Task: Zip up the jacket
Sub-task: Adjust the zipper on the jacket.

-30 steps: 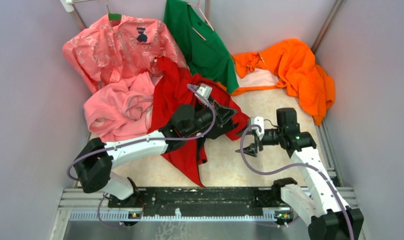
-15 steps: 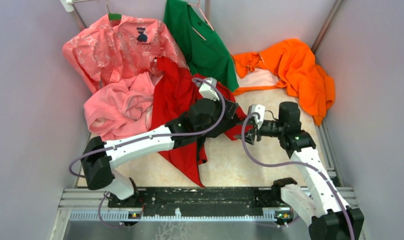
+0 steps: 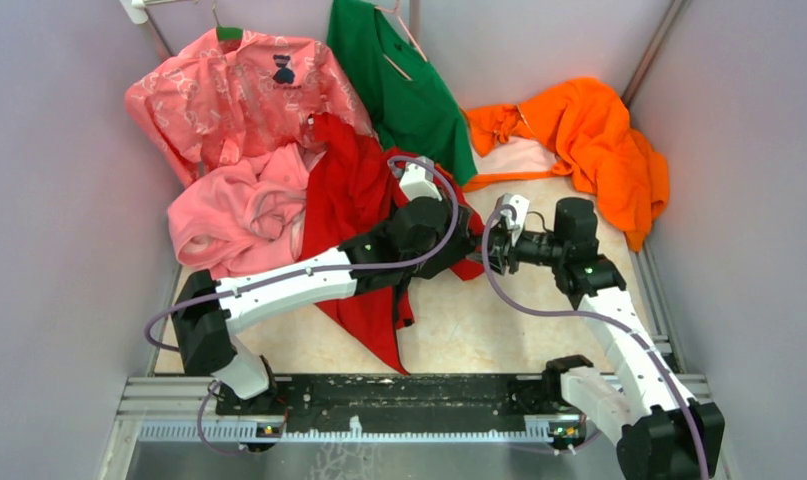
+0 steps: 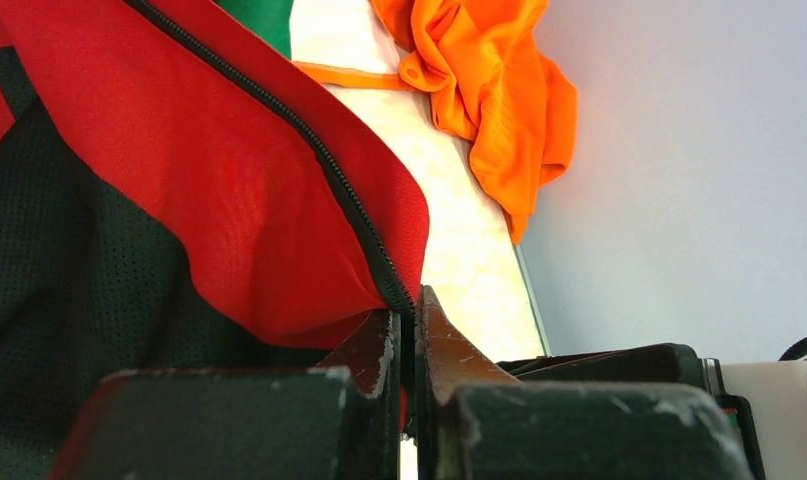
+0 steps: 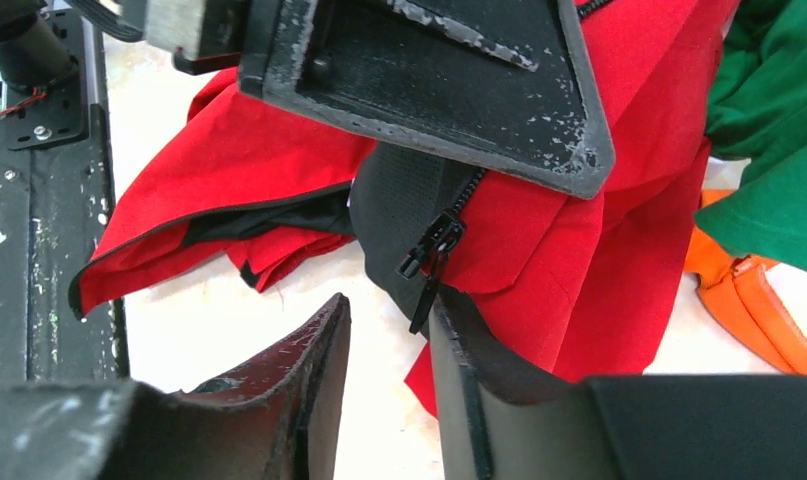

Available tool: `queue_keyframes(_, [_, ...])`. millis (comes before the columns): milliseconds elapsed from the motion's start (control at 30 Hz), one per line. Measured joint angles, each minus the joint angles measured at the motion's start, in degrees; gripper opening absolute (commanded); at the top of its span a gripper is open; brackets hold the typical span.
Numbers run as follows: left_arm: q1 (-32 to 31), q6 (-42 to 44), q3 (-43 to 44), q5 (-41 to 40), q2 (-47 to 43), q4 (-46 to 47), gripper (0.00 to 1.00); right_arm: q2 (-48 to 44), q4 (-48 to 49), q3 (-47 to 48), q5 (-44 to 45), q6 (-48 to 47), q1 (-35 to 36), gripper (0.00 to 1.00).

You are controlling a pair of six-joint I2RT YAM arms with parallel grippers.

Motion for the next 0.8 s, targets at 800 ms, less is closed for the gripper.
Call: queue_keyframes(800, [-0.11, -0.37, 0.11, 0.81, 0.0, -1.05, 0.0, -0.33, -1.73, 0.26, 4.7, -0.57, -0.31, 0.01])
